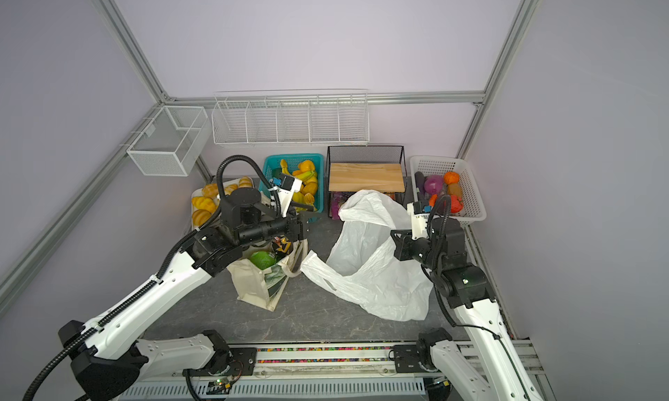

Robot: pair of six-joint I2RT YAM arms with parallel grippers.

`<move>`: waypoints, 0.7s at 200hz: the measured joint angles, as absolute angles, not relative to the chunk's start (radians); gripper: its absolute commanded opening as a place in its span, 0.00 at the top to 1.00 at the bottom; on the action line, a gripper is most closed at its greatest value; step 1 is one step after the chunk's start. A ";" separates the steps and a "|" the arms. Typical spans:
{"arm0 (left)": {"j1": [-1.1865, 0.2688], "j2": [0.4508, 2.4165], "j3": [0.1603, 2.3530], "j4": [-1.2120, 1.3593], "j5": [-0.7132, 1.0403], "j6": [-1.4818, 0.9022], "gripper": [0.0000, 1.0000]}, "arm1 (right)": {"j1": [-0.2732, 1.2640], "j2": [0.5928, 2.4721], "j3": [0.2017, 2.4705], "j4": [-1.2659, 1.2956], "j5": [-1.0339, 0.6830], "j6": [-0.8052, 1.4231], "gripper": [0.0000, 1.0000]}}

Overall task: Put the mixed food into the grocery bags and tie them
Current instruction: 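Grasp the white plastic bag with both grippers and lift it upward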

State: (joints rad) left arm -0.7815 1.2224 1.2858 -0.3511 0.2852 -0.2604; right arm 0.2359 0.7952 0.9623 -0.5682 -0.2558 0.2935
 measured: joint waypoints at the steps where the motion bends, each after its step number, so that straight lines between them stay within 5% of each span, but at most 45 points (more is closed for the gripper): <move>1: -0.781 1.224 1.286 -0.352 0.286 -0.261 0.40 | 0.236 0.795 0.964 -0.568 -0.256 0.294 0.94; 102: -0.821 1.387 1.302 -0.313 0.316 -0.411 0.27 | 0.229 0.784 1.001 -0.421 -0.308 0.511 0.94; 140: -0.821 1.543 1.390 -0.317 0.349 -0.453 0.40 | 0.229 0.784 1.002 -0.364 -0.345 0.549 0.94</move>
